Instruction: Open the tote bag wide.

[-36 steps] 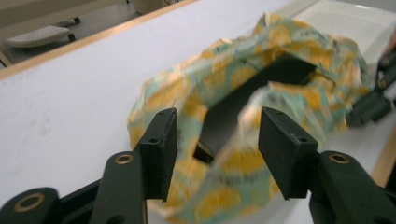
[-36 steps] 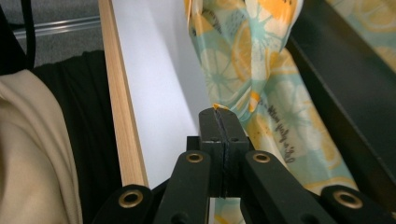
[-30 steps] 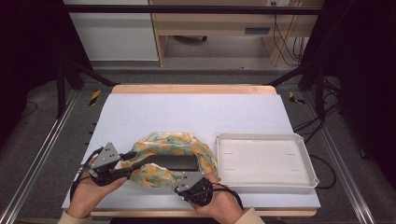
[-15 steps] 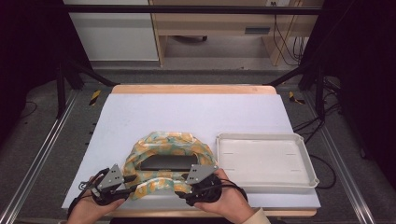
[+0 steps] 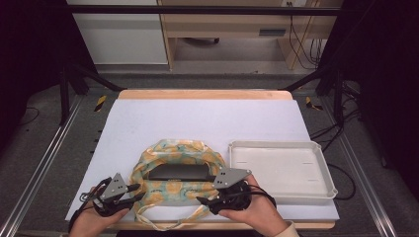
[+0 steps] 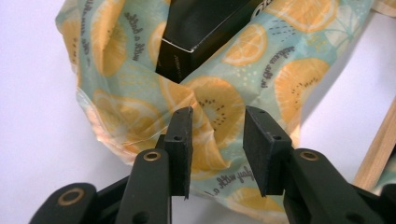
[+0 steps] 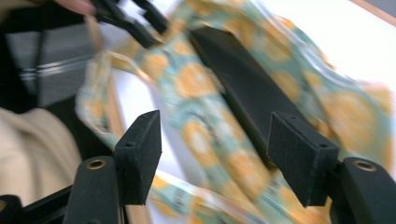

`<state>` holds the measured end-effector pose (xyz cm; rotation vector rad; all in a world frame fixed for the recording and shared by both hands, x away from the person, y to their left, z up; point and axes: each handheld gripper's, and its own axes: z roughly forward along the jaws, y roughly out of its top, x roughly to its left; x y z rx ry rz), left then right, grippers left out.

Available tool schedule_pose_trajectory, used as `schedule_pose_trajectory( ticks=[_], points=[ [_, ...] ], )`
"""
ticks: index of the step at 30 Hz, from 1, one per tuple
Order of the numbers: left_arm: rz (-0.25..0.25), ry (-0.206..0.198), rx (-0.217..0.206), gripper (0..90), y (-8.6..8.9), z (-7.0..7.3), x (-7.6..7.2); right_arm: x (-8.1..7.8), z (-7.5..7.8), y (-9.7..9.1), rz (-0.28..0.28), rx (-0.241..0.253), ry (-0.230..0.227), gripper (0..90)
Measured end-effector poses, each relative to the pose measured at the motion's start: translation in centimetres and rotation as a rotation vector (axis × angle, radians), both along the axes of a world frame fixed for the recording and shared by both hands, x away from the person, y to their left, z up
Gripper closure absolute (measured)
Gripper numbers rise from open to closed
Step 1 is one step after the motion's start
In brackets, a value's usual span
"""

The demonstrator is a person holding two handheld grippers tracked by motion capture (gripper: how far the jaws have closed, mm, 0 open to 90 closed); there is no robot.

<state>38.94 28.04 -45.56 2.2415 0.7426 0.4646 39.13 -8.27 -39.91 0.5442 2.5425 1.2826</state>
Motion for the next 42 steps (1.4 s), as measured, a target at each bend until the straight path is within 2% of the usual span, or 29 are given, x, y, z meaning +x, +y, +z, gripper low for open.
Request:
schedule_pose_trajectory(
  ticks=[2, 3, 4, 6, 7, 9, 10, 12, 13, 14, 16, 17, 18, 20, 21, 22, 25, 29, 30, 32, 33, 34, 35, 37, 38, 42],
  points=[
    [0.005, -0.001, 0.001, 63.1, 0.0, 0.0, 0.0, 0.6, -0.5, -0.1, -0.051, -0.03, 0.005, 36.5],
    [0.005, -0.001, 0.001, 63.1, 0.0, 0.0, 0.0, 0.6, -0.5, -0.1, -0.051, -0.03, 0.005, 36.5],
    [0.009, -0.004, 0.002, 63.0, 0.0, 0.0, 0.0, 1.1, -1.0, 0.1, -0.088, -0.067, 0.011, 36.3],
    [0.01, -0.004, 0.004, 62.9, 0.1, 0.0, 0.1, 1.4, -1.7, 0.6, -0.087, -0.097, 0.018, 35.5],
    [0.016, -0.008, 0.004, 62.9, 0.1, 0.0, 0.1, 1.4, -1.7, 0.6, -0.087, -0.097, 0.018, 35.5],
    [0.022, -0.009, 0.005, 62.8, 0.1, -0.1, 0.2, 1.5, -2.9, 1.3, -0.082, -0.145, 0.035, 33.7],
    [0.022, -0.009, 0.005, 62.8, 0.1, -0.1, 0.2, 1.5, -2.9, 1.3, -0.082, -0.145, 0.035, 33.7],
    [0.033, -0.015, 0.004, 62.8, 0.3, 0.0, 0.3, 1.4, -4.0, 1.8, -0.072, -0.203, 0.042, 33.8],
    [0.033, -0.015, 0.004, 62.8, 0.3, 0.0, 0.3, 1.4, -4.0, 1.8, -0.072, -0.203, 0.042, 33.8],
    [0.039, -0.021, -0.001, 62.8, 0.5, 0.1, 0.3, 1.4, -4.5, 1.8, -0.078, -0.228, 0.046, 38.3],
    [0.052, -0.032, -0.018, 62.7, 0.6, 0.4, 0.3, 1.5, -4.9, 1.7, -0.094, -0.242, 0.048, 45.8],
    [0.052, -0.032, -0.018, 62.6, 0.6, 0.4, 0.3, 1.5, -4.9, 1.7, -0.094, -0.242, 0.048, 45.8],
    [0.061, -0.049, -0.039, 62.2, 0.8, 0.9, 0.3, 1.5, -5.0, 1.7, -0.097, -0.262, 0.047, 61.1],
    [0.076, -0.076, -0.064, 61.9, 0.9, 1.7, 0.2, 1.6, -5.2, 1.6, -0.096, -0.261, 0.042, 72.7],
    [0.076, -0.076, -0.064, 61.5, 0.9, 1.7, 0.2, 1.7, -5.2, 1.6, -0.096, -0.267, 0.044, 77.1],
    [0.092, -0.108, -0.095, 61.1, 1.0, 2.6, 0.3, 1.7, -5.3, 1.6, -0.096, -0.266, 0.048, 80.4],
    [0.108, -0.141, -0.09, 56.4, 0.7, 3.7, 1.3, 1.7, -5.4, 1.6, -0.093, -0.267, 0.044, 84.5],
    [0.107, -0.155, -0.071, 49.6, -0.1, 4.6, 3.7, 1.7, -5.5, 1.7, -0.092, -0.264, 0.037, 85.3],
    [0.1, -0.147, -0.08, 47.6, -0.4, 4.6, 4.4, 1.7, -5.5, 1.8, -0.092, -0.261, 0.037, 85.4],
    [0.084, -0.122, -0.047, 44.1, -0.9, 4.6, 5.7, 1.7, -5.5, 1.8, -0.088, -0.253, 0.027, 85.4],
    [0.082, -0.117, -0.046, 43.7, -1.2, 4.6, 6.2, 1.7, -5.5, 1.8, -0.088, -0.245, 0.026, 85.4],
    [0.082, -0.117, -0.046, 43.8, -1.2, 4.6, 6.2, 1.7, -5.5, 1.8, -0.088, -0.245, 0.026, 85.4],
    [0.074, -0.086, -0.048, 43.5, -1.6, 4.2, 7.1, 1.7, -5.4, 1.7, -0.088, -0.24, 0.025, 85.5],
    [0.067, -0.076, -0.037, 43.9, -1.9, 3.9, 7.6, 1.7, -5.4, 1.6, -0.089, -0.234, 0.025, 85.6],
    [0.072, -0.071, -0.045, 45.0, -1.9, 3.8, 7.8, 1.7, -5.3, 1.6, -0.088, -0.232, 0.024, 85.8],
    [0.084, -0.034, -0.027, 59.9, -2.0, 3.4, 8.7, 1.7, -5.4, 1.6, -0.084, -0.224, 0.025, 87.3]
  ],
)
